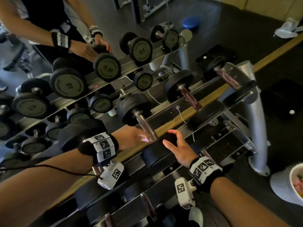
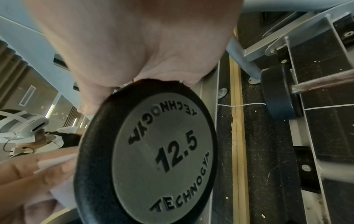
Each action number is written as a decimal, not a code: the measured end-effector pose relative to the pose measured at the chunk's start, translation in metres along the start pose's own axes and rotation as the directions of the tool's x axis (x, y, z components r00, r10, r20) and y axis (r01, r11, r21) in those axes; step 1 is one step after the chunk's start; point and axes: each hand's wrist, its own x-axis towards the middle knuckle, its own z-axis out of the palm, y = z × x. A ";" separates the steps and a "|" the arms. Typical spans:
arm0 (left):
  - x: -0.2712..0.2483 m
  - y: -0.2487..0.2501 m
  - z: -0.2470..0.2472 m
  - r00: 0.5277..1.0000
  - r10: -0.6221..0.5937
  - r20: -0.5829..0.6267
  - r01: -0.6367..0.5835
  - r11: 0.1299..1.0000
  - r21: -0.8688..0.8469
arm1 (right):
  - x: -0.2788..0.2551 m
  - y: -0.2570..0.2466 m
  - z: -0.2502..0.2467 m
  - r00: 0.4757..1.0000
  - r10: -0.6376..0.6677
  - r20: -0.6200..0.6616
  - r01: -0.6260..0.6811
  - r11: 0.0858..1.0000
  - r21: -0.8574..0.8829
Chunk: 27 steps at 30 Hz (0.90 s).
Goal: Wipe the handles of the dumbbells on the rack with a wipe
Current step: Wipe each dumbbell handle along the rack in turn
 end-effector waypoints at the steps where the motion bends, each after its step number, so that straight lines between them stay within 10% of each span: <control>1: -0.003 -0.001 -0.002 0.995 -0.076 -0.057 0.063 0.977 -0.202 | -0.001 -0.001 0.000 1.000 0.009 0.002 -0.009 1.000 0.003; 4: -0.010 0.004 0.001 0.910 -0.360 -0.205 0.080 0.639 -0.765 | -0.002 -0.002 0.001 1.000 0.006 0.005 -0.006 1.000 0.005; 11: 0.007 0.002 0.041 0.744 -0.605 -0.283 -0.012 0.411 -0.911 | 0.000 0.000 0.000 1.000 0.020 0.018 -0.019 0.999 -0.029; 16: 0.027 -0.002 0.053 0.742 -0.670 -0.025 -0.184 -0.168 -0.968 | 0.003 0.004 -0.002 0.999 0.013 0.041 -0.012 1.000 -0.027; 22: 0.044 0.000 0.047 0.703 -0.711 -0.002 -0.266 -0.260 -0.928 | 0.008 0.008 -0.006 0.997 0.037 0.064 -0.033 0.998 -0.059; 27: 0.047 0.001 0.053 0.786 -0.618 -0.018 -0.292 -0.346 -0.892 | 0.011 0.012 -0.007 0.996 0.036 0.076 -0.030 0.997 -0.074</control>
